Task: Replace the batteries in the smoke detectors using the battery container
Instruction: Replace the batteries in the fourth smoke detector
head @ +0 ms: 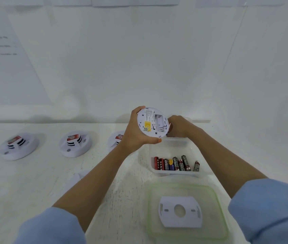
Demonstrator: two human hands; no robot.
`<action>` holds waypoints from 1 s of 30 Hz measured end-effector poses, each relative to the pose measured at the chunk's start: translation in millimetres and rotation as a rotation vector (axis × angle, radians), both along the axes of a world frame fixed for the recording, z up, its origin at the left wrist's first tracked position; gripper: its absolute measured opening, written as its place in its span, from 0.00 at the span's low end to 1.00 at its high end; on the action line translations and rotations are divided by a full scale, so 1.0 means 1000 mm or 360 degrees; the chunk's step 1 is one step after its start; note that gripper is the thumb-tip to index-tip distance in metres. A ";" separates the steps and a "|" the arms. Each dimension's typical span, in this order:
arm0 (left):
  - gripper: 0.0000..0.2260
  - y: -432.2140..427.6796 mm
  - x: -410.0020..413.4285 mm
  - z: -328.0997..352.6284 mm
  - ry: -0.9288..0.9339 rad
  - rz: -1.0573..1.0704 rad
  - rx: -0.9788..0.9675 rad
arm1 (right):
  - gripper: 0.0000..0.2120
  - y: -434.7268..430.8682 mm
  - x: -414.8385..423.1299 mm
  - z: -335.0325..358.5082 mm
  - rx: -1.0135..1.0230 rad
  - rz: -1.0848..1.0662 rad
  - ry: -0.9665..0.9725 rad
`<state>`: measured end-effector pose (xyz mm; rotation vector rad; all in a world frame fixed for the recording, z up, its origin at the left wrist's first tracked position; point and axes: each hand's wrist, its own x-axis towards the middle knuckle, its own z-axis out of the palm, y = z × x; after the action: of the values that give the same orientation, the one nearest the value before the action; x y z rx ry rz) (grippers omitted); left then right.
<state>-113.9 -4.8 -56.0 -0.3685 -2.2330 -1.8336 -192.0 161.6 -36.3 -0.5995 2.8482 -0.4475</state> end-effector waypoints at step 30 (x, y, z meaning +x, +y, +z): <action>0.45 0.016 0.033 0.023 -0.0019 -0.0125 0.0116 | 0.16 0.024 0.092 0.057 -0.1085 0.0024 0.0035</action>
<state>-81.1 11.7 -32.9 -0.4388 -2.1819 -1.9553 -100.2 185.3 21.2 -0.7235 2.6628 -1.4355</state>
